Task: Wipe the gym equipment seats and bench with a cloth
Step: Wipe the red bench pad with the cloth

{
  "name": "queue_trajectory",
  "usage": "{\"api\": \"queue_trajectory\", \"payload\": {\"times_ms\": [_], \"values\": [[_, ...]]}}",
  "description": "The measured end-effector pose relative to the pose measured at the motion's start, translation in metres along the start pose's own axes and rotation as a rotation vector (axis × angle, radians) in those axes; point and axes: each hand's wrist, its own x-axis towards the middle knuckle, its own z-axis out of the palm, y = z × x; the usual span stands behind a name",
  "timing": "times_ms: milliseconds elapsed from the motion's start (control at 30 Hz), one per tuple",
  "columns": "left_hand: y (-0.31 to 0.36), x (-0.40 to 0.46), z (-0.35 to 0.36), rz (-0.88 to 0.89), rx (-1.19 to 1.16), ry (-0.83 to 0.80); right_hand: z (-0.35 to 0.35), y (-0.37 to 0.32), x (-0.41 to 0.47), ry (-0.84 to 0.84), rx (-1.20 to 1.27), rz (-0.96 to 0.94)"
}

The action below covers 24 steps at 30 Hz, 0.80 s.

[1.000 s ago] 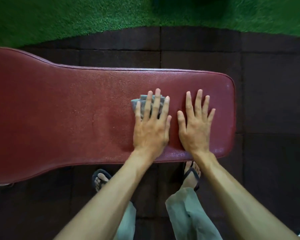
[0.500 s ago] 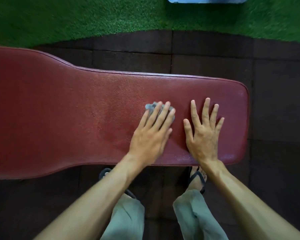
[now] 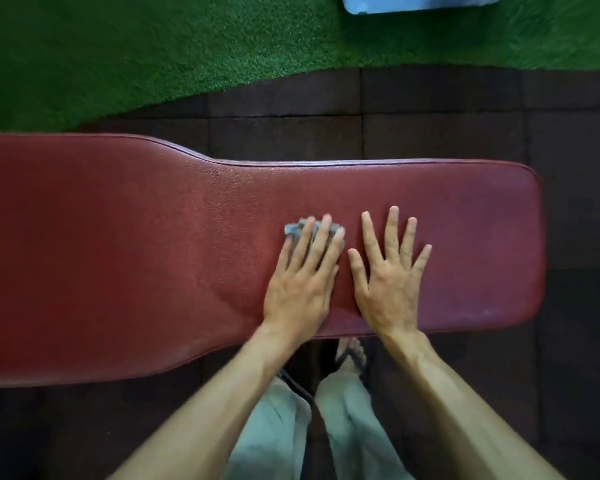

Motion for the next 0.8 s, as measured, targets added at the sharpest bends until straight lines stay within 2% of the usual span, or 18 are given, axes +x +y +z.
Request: {"api": "queue_trajectory", "payload": {"times_ms": [67,167,200,233,300,367,433,467,533,633,700,733,800], "values": [[-0.042,0.046,-0.01,-0.035,0.04,0.022,-0.002,0.006,0.003,-0.013,-0.024,-0.015],[-0.133,0.054,-0.04,-0.372,0.1,0.061,-0.002,0.008,0.005,-0.028,-0.022,-0.055],[-0.153,0.036,-0.048,-0.422,0.089,0.087,-0.003,0.006,0.006,-0.028,-0.015,-0.056],[-0.16,0.012,-0.053,-0.442,0.076,0.105,-0.003,0.002,0.007,-0.025,0.0,-0.054],[-0.129,-0.035,-0.045,-0.492,0.09,0.121,-0.001,-0.01,0.008,-0.013,0.022,-0.056],[-0.069,-0.062,-0.027,-0.399,0.092,0.049,0.002,-0.023,0.007,-0.017,0.015,-0.082],[-0.03,-0.055,-0.014,-0.173,0.053,-0.014,0.004,-0.034,0.009,-0.019,0.007,-0.128],[-0.031,-0.036,-0.014,-0.094,0.025,-0.008,0.005,-0.037,0.01,-0.018,0.009,-0.139],[-0.067,0.013,-0.023,-0.064,0.018,0.02,0.007,-0.041,0.013,0.001,0.012,-0.126],[-0.165,0.044,-0.052,-0.304,0.112,0.045,0.01,-0.047,0.014,0.028,0.021,-0.082],[-0.216,0.008,-0.071,-0.48,0.09,0.109,0.012,-0.061,0.01,0.019,0.028,-0.071],[-0.225,-0.02,-0.074,-0.522,0.072,0.134,0.014,-0.072,0.006,0.01,0.025,-0.09],[-0.201,-0.074,-0.067,-0.561,0.089,0.138,0.021,-0.098,-0.002,-0.017,0.014,-0.151]]}}
